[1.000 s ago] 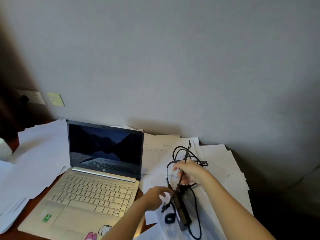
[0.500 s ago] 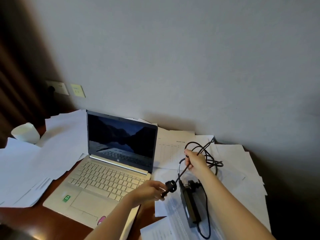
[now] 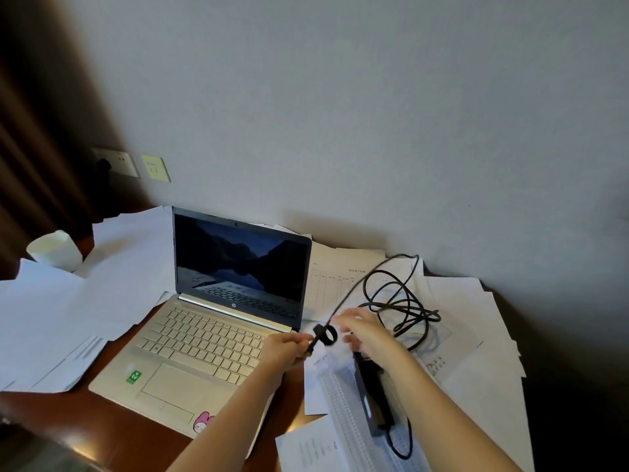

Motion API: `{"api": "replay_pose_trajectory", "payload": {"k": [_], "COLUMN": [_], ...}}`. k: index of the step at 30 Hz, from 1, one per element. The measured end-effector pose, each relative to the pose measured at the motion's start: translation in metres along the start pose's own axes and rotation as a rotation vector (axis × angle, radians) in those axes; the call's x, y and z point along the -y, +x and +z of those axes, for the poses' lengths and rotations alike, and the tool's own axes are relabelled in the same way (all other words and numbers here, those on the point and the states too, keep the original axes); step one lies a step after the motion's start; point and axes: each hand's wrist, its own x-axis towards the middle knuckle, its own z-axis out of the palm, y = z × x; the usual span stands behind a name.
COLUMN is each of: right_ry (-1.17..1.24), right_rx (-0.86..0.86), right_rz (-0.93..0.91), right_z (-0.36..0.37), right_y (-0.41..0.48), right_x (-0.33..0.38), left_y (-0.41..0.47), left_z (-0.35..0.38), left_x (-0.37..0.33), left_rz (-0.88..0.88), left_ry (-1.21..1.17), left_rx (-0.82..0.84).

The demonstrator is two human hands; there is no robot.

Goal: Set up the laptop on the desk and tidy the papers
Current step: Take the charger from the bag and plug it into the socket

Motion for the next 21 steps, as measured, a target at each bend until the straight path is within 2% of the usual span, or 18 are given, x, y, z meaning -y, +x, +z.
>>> {"api": "replay_pose_trajectory", "payload": {"k": [4, 9, 14, 16, 21], "right_ry": [-0.122, 0.023, 0.053, 0.043, -0.01], "right_rx": [0.19, 0.066, -0.039, -0.103, -0.2], "right_rz": [-0.005, 0.015, 0.04, 0.063, 0.089], "right_z": [0.023, 0.043, 0.053, 0.057, 0.065], "right_y": [-0.011, 0.001, 0.019, 0.028, 0.044], "right_x": [-0.012, -0.03, -0.041, -0.044, -0.049], "left_y": [0.007, 0.004, 0.012, 0.015, 0.014], "left_z": [0.008, 0.01, 0.003, 0.0, -0.014], "left_x": [0.003, 0.01, 0.018, 0.019, 0.025], "left_rz": [-0.019, 0.02, 0.033, 0.113, 0.314], "left_ry": [-0.097, 0.005, 0.036, 0.258, 0.986], "left_rx": [-0.14, -0.169, -0.129, -0.139, -0.125]}}
